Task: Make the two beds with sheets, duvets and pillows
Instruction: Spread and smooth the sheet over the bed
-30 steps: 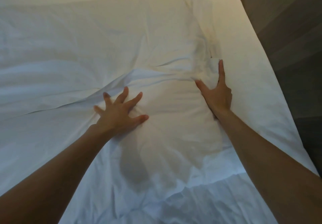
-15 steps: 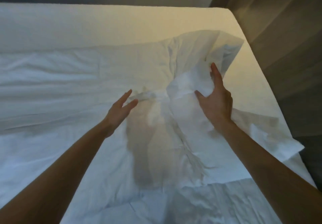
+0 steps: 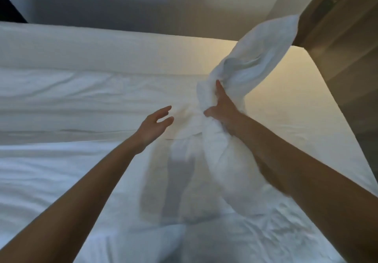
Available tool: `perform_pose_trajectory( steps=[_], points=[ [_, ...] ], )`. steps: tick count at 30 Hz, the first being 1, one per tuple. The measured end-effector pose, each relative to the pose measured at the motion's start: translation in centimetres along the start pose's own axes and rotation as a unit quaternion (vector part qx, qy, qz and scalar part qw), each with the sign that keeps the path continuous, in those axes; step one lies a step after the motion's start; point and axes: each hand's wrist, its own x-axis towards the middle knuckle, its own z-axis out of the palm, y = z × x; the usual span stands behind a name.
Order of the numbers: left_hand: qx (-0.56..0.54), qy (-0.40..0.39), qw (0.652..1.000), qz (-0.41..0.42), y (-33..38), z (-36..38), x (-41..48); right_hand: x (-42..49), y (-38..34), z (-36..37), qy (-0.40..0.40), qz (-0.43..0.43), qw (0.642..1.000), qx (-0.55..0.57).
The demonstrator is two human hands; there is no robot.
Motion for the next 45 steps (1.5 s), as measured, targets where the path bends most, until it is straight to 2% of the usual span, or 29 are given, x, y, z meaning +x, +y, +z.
perform_pose_trajectory(
  steps=[6,9,11,13,15,17,19,22,24,26,32,35,38,45],
  points=[
    [-0.035,0.064,0.997,-0.034,-4.3,-10.7,-3.2,-2.4,-6.1,12.6,-0.061,-0.033,0.997,0.035],
    [-0.042,0.082,0.993,-0.075,-7.2,-12.9,-4.0,-3.7,-6.0,16.8,-0.171,-0.035,0.974,0.148],
    [-0.048,0.087,0.989,-0.107,-9.0,-13.2,-4.2,-4.2,-5.0,18.3,-0.241,0.008,0.951,0.195],
    [-0.043,0.096,0.986,-0.131,-10.4,-12.9,-4.3,-4.3,-3.3,18.9,-0.212,0.023,0.963,0.162],
    [-0.019,0.106,0.985,-0.138,-11.5,-12.1,-3.9,-4.0,-0.8,18.4,-0.133,0.001,0.988,0.083],
    [0.02,0.106,0.984,-0.142,-12.1,-10.9,-3.1,-3.9,1.7,17.0,-0.095,-0.031,0.995,0.0],
    [0.048,0.103,0.982,-0.154,-12.5,-9.5,-2.1,-3.2,4.4,15.5,-0.072,-0.036,0.991,-0.11],
    [0.078,0.112,0.97,-0.201,-13.0,-7.1,0.1,-2.8,6.2,13.3,-0.087,0.031,0.972,-0.216],
    [0.093,0.139,0.954,-0.248,-13.3,-5.5,1.8,-2.8,7.1,12.3,-0.105,0.08,0.966,-0.224],
    [0.114,0.178,0.936,-0.28,-13.6,-4.0,3.3,-2.7,7.9,11.9,-0.11,0.081,0.961,-0.243],
    [0.18,0.27,0.896,-0.304,-14.7,-3.2,5.4,-1.4,9.6,12.0,-0.113,0.067,0.957,-0.258],
    [0.183,0.297,0.886,-0.304,-14.8,-4.1,6.0,-1.1,10.0,12.5,-0.112,0.071,0.958,-0.256],
    [0.161,0.311,0.89,-0.291,-14.7,-4.4,6.6,-0.8,10.1,12.8,-0.115,0.076,0.955,-0.263],
    [0.084,0.235,0.953,-0.173,-14.5,-3.4,7.4,-0.2,10.5,13.4,-0.111,0.087,0.948,-0.285]
  ],
)
